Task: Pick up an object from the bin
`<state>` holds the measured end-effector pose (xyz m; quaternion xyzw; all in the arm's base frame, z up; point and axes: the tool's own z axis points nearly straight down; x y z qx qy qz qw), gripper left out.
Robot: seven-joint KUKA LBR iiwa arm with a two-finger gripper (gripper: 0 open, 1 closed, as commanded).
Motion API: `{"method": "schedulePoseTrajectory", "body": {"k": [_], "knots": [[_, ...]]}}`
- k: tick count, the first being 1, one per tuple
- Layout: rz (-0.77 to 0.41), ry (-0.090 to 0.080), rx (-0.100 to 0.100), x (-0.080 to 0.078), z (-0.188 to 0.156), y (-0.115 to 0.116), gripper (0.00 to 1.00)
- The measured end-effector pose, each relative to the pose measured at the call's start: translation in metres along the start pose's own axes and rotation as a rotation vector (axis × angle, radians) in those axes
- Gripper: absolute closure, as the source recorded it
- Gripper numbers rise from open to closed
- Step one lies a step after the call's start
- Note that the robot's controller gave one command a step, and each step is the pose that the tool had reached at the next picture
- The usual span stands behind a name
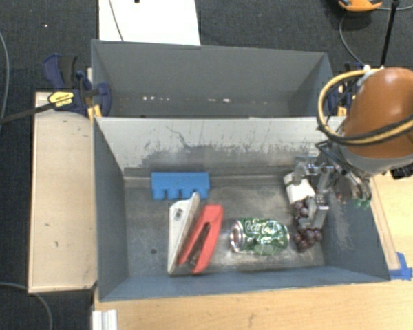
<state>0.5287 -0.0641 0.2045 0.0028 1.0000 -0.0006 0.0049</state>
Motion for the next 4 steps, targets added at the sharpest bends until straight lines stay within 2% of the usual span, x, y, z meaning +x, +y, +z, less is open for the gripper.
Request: {"method": "schedulePoseTrajectory", "body": {"k": [1, 2, 3, 4], "knots": [[0.000, 0.000, 0.000, -0.012, 0.059, 0.041, 0.00], [-0.145, 0.012, -0.002, 0.018, 0.078, 0.070, 0.00], [-0.132, -0.006, -0.003, 0.018, 0.129, 0.018, 1.00], [-0.134, -0.006, -0.003, 0.018, 0.129, 0.018, 1.00]]}}
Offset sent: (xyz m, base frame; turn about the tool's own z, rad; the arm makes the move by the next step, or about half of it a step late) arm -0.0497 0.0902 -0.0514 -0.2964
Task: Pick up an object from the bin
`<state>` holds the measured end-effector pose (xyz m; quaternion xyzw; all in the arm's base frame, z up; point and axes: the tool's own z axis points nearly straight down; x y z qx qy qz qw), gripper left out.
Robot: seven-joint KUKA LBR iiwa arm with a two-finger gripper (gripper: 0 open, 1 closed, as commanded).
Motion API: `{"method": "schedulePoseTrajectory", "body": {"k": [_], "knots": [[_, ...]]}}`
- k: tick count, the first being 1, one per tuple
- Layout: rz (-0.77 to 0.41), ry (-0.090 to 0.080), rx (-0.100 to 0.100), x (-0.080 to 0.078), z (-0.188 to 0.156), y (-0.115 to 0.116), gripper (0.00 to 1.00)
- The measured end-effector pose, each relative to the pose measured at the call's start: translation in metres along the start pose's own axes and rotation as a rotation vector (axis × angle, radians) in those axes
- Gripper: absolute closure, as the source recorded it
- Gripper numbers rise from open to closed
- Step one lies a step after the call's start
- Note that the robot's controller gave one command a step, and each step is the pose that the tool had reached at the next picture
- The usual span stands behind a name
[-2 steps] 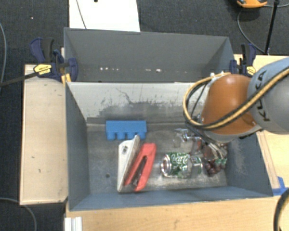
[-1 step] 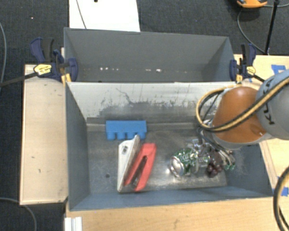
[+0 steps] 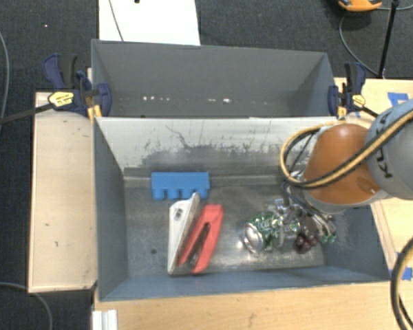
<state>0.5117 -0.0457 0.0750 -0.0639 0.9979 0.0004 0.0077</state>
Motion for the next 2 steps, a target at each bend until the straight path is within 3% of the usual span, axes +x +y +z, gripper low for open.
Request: {"method": "schedulePoseTrajectory", "body": {"k": [1, 2], "knots": [[0.000, 0.000, 0.000, 0.000, -0.001, 0.000, 1.00], [-0.035, -0.001, 0.003, 0.003, -0.046, 0.001, 1.00]]}}
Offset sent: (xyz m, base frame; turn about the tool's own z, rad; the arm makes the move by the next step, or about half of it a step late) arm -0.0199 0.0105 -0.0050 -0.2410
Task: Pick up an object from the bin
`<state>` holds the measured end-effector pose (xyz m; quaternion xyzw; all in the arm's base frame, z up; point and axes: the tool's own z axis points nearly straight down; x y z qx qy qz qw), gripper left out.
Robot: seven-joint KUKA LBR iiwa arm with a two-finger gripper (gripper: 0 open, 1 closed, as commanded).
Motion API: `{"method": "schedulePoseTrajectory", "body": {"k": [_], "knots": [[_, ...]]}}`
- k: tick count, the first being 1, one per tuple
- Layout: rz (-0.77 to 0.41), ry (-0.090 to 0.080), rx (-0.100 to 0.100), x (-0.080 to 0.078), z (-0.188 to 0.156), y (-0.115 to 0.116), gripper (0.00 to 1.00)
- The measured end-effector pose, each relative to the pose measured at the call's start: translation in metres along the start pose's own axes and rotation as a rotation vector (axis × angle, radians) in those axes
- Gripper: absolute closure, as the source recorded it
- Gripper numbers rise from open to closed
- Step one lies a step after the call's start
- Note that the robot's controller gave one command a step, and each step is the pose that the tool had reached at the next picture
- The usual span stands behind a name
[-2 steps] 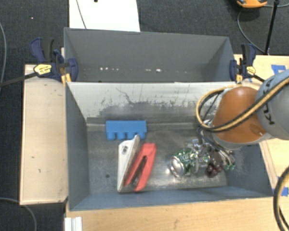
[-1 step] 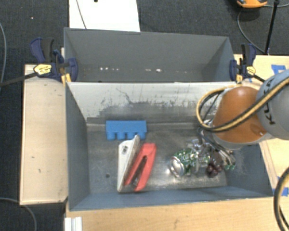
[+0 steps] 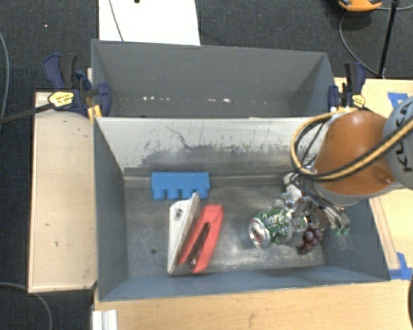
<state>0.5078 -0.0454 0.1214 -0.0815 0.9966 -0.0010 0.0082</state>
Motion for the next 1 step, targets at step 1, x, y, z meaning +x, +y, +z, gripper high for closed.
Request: {"method": "schedulePoseTrajectory", "body": {"k": [1], "knots": [[0.044, -0.002, -0.002, 0.0051, -0.1172, -0.0014, 1.00]]}}
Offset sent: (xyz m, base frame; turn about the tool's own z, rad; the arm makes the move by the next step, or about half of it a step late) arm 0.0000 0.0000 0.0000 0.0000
